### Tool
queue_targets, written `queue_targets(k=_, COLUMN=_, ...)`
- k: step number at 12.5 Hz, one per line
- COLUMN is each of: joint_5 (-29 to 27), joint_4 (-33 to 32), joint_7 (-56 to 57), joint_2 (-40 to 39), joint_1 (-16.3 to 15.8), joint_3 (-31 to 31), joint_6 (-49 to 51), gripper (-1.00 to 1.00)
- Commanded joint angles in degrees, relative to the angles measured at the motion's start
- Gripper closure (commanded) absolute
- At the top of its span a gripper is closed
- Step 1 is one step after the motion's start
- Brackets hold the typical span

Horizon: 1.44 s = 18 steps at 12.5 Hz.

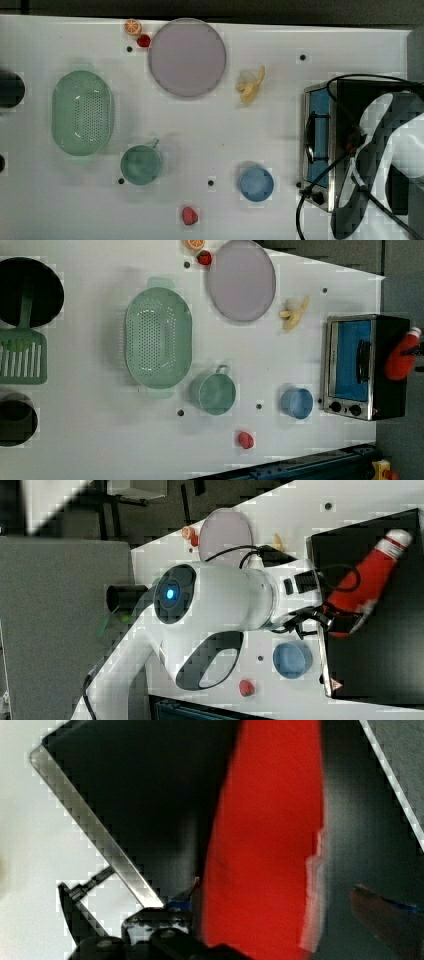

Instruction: Pick ketchup from table and place on oven.

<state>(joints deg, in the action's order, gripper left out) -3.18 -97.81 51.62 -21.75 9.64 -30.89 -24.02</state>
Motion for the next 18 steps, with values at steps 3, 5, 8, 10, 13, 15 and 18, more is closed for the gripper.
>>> queue_targets(k=3, joint_5=0.33, joint_4=2.93, joint_7=-0.11, joint_2=5.09, joint_1=-3.16, joint_3=0.77, joint_6=1.50, gripper=-1.00)
queue_targets(k=5, joint_5=0.28, joint_4=2.98, joint_7=-1.22, joint_2=8.39, joint_1=-6.63, joint_3=3.62, joint_6=5.17, gripper=-1.00)
queue_targets(k=8, joint_5=0.28, joint_4=2.74, joint_7=-11.32, joint_2=13.97, joint_1=-11.26, joint_3=8.44, joint_6=12.54, gripper=-1.00)
queue_targets(k=10, joint_5=0.30, joint_4=2.07, joint_7=-24.79, joint_2=18.11, joint_1=-13.60, joint_3=11.78, joint_6=17.15, gripper=-1.00)
queue_targets(k=13, joint_5=0.38, joint_4=-0.68, joint_7=-39.40, joint_2=24.63, joint_1=-15.77, joint_3=17.45, joint_6=21.21, gripper=-1.00)
queue_targets(k=15, joint_5=2.20, joint_4=-1.68, joint_7=-47.60, joint_2=28.27, joint_1=-15.90, joint_3=20.62, joint_6=22.24, gripper=-1.00)
queue_targets(k=18, joint_5=6.47, joint_4=-3.13, joint_7=-50.22, joint_2=33.13, joint_1=-15.89, joint_3=22.30, joint_6=27.24, gripper=-1.00)
